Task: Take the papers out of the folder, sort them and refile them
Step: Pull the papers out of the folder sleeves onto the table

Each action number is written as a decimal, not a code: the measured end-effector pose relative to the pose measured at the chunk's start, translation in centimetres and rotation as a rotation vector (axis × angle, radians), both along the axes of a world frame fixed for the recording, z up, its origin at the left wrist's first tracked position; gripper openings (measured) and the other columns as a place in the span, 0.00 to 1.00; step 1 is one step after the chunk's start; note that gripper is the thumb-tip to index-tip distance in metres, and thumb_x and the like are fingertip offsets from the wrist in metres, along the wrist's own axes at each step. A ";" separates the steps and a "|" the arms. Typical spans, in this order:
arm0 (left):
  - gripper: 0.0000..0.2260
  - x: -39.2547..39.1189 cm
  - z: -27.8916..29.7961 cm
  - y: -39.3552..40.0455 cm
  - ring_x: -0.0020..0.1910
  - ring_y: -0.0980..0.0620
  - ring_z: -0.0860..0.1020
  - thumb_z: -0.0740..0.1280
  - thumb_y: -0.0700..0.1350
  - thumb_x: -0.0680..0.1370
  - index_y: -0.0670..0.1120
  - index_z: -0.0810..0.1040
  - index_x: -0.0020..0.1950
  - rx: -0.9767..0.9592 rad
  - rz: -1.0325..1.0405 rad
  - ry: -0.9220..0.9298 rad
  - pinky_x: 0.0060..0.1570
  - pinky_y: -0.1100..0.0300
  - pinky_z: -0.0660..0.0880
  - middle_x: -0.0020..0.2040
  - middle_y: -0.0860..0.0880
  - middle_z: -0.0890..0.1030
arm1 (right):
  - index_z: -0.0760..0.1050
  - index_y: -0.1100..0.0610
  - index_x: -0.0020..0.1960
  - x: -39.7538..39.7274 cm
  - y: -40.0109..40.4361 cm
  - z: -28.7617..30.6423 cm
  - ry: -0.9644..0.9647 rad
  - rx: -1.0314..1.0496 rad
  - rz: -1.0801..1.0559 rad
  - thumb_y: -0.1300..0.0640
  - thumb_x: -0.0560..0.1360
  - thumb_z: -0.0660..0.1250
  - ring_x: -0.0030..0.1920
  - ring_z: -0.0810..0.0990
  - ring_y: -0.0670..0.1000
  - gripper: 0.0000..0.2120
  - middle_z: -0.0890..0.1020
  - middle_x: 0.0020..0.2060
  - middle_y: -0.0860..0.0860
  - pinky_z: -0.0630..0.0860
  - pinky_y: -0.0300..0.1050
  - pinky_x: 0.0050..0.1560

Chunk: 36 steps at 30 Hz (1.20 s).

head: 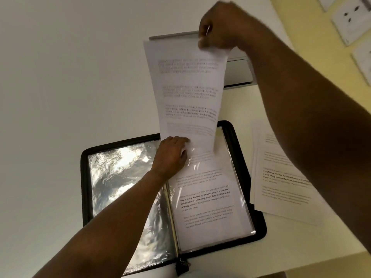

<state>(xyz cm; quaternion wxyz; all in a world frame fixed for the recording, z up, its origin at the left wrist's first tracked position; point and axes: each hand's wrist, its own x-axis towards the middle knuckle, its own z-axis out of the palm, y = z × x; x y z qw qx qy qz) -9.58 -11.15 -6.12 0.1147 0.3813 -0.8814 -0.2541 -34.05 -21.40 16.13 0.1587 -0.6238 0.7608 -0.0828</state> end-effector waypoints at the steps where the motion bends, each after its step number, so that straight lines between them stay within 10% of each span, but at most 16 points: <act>1: 0.17 -0.1 0.1 -0.1 0.54 0.48 0.76 0.68 0.44 0.75 0.45 0.77 0.64 0.011 -0.012 -0.015 0.58 0.55 0.68 0.53 0.48 0.81 | 0.77 0.53 0.58 -0.7 0.5 0.9 -0.036 -0.052 -0.034 0.51 0.78 0.67 0.45 0.78 0.51 0.11 0.78 0.49 0.51 0.73 0.41 0.38; 6: 0.14 -1.1 0.3 -0.4 0.55 0.48 0.75 0.70 0.48 0.74 0.46 0.79 0.59 0.075 -0.069 -0.091 0.55 0.53 0.72 0.55 0.48 0.78 | 0.75 0.62 0.61 -5.3 4.5 3.1 -0.346 -0.164 -0.191 0.47 0.81 0.59 0.40 0.79 0.46 0.19 0.79 0.47 0.55 0.78 0.40 0.47; 9: 0.12 -2.2 0.5 -0.8 0.58 0.48 0.73 0.72 0.46 0.73 0.47 0.79 0.55 0.183 -0.093 -0.091 0.53 0.56 0.71 0.59 0.47 0.76 | 0.73 0.53 0.50 -7.6 7.6 2.9 -0.428 -0.231 -0.268 0.46 0.80 0.60 0.31 0.76 0.33 0.11 0.76 0.38 0.43 0.72 0.27 0.34; 14: 0.12 -4.1 0.5 -0.9 0.61 0.45 0.74 0.72 0.46 0.69 0.50 0.77 0.51 0.221 -0.115 -0.107 0.57 0.53 0.74 0.61 0.47 0.76 | 0.70 0.47 0.40 -10.7 12.9 1.7 -0.583 -0.406 -0.398 0.53 0.78 0.68 0.32 0.76 0.34 0.09 0.78 0.27 0.37 0.72 0.33 0.34; 19: 0.10 -6.5 1.8 -0.2 0.43 0.44 0.79 0.62 0.46 0.71 0.41 0.77 0.46 0.144 -0.324 0.040 0.46 0.56 0.75 0.40 0.40 0.81 | 0.73 0.54 0.50 -14.3 18.1 -0.4 -0.755 -0.262 -0.465 0.57 0.78 0.67 0.31 0.78 0.34 0.03 0.80 0.28 0.36 0.73 0.30 0.34; 24: 0.21 -5.5 -8.3 -5.0 0.44 0.58 0.79 0.73 0.65 0.67 0.49 0.79 0.47 0.414 -0.003 -0.193 0.51 0.56 0.78 0.43 0.53 0.81 | 0.75 0.51 0.46 -17.8 22.6 -2.7 -0.900 0.004 -0.474 0.60 0.78 0.65 0.35 0.81 0.40 0.05 0.83 0.34 0.41 0.77 0.35 0.35; 27: 0.02 -7.6 0.9 -1.4 0.40 0.64 0.72 0.70 0.41 0.75 0.46 0.78 0.45 0.424 -0.042 -0.131 0.40 0.74 0.68 0.41 0.59 0.76 | 0.78 0.53 0.48 -19.4 24.7 -4.6 -0.847 0.172 -0.485 0.60 0.77 0.67 0.39 0.82 0.44 0.03 0.84 0.43 0.48 0.79 0.35 0.36; 36: 0.15 -8.7 3.1 1.3 0.39 0.63 0.75 0.67 0.32 0.72 0.53 0.75 0.35 0.336 0.027 0.045 0.44 0.79 0.66 0.40 0.52 0.81 | 0.82 0.54 0.53 -22.1 28.6 -11.6 -0.343 0.467 -0.374 0.52 0.72 0.75 0.50 0.79 0.54 0.11 0.83 0.48 0.52 0.74 0.47 0.55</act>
